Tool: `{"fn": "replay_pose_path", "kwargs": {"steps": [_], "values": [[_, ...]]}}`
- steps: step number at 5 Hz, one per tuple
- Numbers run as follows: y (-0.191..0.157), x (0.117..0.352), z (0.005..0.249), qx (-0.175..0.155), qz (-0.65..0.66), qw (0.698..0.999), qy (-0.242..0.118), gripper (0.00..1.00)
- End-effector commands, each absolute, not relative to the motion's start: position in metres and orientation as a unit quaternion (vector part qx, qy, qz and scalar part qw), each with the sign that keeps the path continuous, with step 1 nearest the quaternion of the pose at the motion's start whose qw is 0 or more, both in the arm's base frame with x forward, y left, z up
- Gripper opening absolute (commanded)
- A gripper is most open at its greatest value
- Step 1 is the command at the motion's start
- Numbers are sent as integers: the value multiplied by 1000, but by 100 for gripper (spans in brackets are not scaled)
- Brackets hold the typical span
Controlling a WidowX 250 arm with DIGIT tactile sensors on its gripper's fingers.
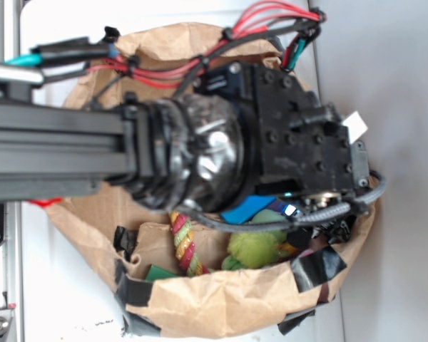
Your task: Grab the blue block.
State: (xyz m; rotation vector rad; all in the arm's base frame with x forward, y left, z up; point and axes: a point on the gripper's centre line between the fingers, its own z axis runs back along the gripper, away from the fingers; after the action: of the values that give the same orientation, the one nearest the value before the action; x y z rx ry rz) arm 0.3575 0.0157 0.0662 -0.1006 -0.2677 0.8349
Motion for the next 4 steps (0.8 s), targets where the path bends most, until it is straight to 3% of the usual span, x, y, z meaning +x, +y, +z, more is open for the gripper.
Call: {"fn": "replay_pose_path", "kwargs": {"steps": [1,4], "values": [[27,363,78,-48,399,898,-179,100],[22,356,61,-29,378,907,-183,100]]}}
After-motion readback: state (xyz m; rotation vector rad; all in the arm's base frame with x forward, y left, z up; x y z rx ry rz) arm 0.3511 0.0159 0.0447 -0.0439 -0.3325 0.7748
